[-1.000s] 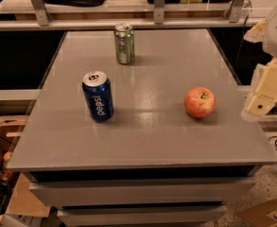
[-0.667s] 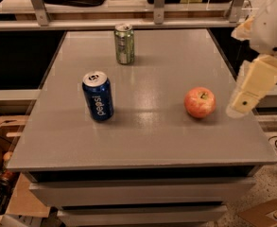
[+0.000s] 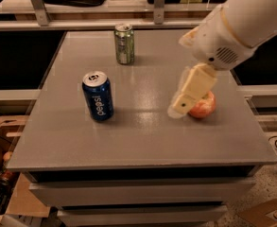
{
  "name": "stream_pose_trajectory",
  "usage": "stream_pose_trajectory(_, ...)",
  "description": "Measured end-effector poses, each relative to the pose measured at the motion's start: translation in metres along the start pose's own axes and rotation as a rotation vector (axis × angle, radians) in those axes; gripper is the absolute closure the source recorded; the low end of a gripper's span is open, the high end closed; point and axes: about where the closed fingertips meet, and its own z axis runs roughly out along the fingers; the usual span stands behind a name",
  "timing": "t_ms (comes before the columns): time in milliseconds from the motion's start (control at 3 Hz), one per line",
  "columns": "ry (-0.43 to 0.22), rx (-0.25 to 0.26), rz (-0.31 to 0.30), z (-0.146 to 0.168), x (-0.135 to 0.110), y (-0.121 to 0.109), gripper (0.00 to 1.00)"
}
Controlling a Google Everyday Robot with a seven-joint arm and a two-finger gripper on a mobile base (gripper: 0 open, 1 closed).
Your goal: Knock pepsi can over
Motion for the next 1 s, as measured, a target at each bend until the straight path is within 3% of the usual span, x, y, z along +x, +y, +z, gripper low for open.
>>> stream_pose_trajectory(333,-0.129,-0.012,0.006,0.0317,-0.0331,0.0041,0.0)
stream_pose_trajectory(1000,-0.16,0.017,0.012,0.028,-0.0403,0.0027,0.0)
